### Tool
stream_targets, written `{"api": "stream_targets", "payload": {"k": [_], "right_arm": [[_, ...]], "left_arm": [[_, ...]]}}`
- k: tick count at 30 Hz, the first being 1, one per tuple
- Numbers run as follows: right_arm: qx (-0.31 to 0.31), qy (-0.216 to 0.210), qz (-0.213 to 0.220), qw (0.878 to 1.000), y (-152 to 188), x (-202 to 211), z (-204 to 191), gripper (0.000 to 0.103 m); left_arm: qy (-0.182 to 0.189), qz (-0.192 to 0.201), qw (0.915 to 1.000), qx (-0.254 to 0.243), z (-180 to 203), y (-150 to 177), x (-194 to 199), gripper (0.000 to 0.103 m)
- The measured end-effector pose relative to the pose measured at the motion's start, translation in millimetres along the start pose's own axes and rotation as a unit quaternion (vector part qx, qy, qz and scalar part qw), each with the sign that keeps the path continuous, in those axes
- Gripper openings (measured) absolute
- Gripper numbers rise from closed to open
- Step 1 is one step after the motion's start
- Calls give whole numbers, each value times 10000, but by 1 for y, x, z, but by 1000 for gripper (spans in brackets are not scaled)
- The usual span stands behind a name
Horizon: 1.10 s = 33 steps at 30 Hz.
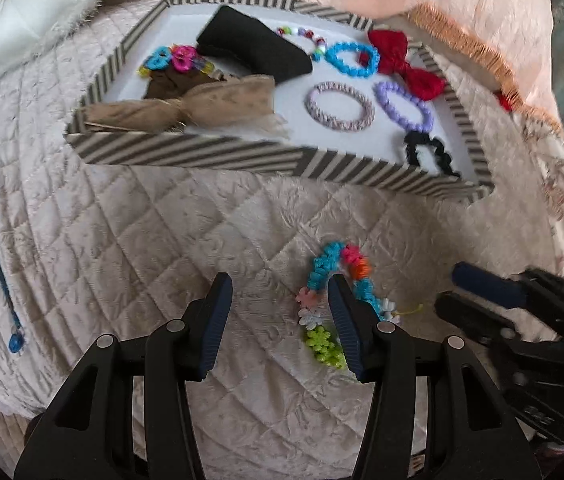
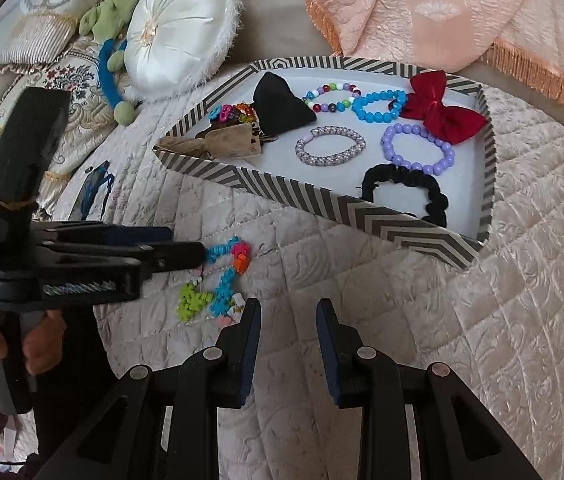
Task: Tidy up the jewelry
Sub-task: 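Grasp the cyan and green flower-bead strand with the left tool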
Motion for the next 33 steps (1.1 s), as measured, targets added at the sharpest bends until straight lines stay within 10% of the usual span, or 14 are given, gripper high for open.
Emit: {"api": "stream_targets", "payload": {"k": [3,5,33], "right_arm": [[-6,-13,30,10000,0,3,0,27],[8,-34,35,10000,0,3,-2,27],[1541,-430,-268,9867,-28,-63,-66,27]], "left_arm": [[-153,110,9998,2,0,-1,-3,44],[-291,136,9995,81,-7,-3,-2,10],[-83,-47,9970,763,-70,12,5,8]]}}
Point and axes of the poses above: each gripper's, at about its wrist camera, not at the fingertips, and x roughly against the way its jaws point, z to its right, y to its underside, the point moved 4 cm from there along -x, roughly the way its jaws point, and after that the axes turned 13 degrees about -y, right-handed, at the moved point
